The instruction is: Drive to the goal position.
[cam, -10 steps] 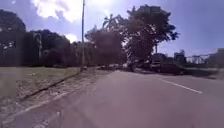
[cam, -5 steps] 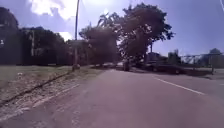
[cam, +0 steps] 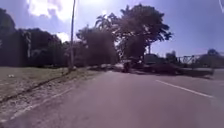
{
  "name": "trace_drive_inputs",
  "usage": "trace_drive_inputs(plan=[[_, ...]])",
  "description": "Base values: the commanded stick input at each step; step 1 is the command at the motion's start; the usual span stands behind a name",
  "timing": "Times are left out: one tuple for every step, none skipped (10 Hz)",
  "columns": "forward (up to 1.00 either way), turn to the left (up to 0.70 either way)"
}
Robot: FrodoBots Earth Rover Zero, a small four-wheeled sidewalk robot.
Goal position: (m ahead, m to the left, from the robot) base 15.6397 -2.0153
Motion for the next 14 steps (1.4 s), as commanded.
trace_drive_inputs(plan=[[0.7,0.0],[0.7,0.0],[0.7,0.0],[0.7,0.0],[0.7,0.0],[0.7,0.0],[0.7,0.0],[0.7,0.0],[0.7,0.0],[0.7,0.0],[0.7,0.0],[0.7,0.0],[0.7,0.0],[0.7,0.0]])
